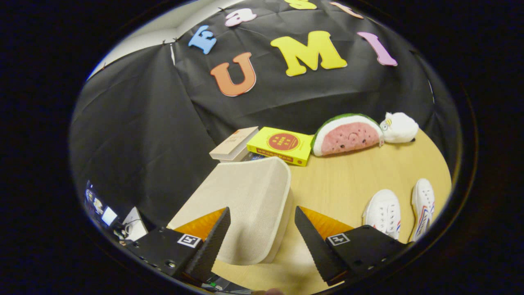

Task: Open the storage box then place both shoes into the box .Put the left shoe in first, then the right shoe, with the right side of both shoes facing outward in a uniform manner.

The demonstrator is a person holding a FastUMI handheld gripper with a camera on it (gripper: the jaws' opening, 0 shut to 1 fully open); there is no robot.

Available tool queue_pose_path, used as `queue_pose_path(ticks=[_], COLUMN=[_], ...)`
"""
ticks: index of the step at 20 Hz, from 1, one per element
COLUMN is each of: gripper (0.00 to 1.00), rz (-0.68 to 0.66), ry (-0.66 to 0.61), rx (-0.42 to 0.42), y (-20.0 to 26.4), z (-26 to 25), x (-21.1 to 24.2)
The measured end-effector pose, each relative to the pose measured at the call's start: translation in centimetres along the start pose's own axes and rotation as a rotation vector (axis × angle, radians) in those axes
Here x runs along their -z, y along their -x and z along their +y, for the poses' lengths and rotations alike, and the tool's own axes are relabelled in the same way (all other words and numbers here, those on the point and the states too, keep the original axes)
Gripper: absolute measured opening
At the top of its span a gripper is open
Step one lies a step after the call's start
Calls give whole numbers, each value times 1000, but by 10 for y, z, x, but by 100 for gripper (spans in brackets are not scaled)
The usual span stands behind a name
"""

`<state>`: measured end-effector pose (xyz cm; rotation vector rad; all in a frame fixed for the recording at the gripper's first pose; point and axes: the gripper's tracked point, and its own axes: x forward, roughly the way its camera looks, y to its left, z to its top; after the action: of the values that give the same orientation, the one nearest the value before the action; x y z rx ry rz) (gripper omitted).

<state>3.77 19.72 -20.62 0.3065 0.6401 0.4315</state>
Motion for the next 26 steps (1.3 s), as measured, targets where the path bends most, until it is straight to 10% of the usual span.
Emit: queue_pose_path(ticks=[17, 26], gripper=[94, 12], rz=[193, 167], ry=[-400, -402], rx=[-155, -143], y=[-40, -11], z=[15, -6], x=[32, 2])
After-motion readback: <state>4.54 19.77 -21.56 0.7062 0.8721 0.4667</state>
